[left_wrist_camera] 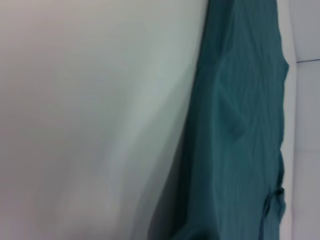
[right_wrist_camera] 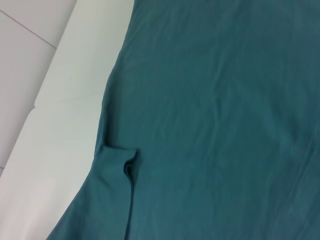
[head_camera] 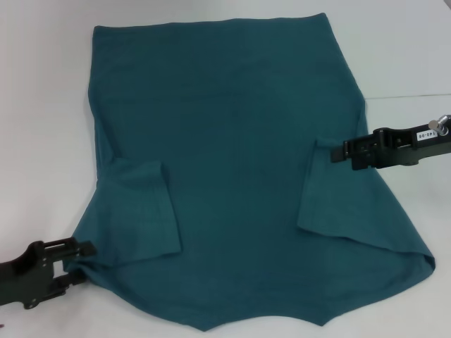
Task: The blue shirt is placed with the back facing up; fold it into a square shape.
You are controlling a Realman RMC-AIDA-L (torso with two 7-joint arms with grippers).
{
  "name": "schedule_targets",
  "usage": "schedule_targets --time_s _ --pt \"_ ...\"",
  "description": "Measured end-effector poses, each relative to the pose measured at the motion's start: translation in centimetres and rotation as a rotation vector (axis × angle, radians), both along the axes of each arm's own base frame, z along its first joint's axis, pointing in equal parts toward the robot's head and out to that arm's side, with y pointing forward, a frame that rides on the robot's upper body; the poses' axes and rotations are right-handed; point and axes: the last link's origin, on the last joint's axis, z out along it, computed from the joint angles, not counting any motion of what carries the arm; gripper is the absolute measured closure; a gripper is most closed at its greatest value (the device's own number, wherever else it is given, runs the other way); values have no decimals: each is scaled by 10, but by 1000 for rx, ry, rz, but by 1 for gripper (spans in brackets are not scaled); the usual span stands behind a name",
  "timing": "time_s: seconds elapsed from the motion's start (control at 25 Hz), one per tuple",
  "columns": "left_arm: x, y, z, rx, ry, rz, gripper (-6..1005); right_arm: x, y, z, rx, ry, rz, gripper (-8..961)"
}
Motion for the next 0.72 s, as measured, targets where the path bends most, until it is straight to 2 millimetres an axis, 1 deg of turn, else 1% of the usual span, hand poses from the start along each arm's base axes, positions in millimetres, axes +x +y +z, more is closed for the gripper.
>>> schedule_targets --time_s 0.24,0.36,0.48,0.72 --pt "-8 -1 6 23 47 17 437 0 0 0 0 -1 -1 271" --pt "-10 0 5 22 66 30 442 1 0 0 1 0 -2 271" --pt "-12 0 4 19 75 35 448 1 0 0 1 0 -2 271" --pt "-13 1 10 44 83 36 459 1 0 1 1 0 -5 271"
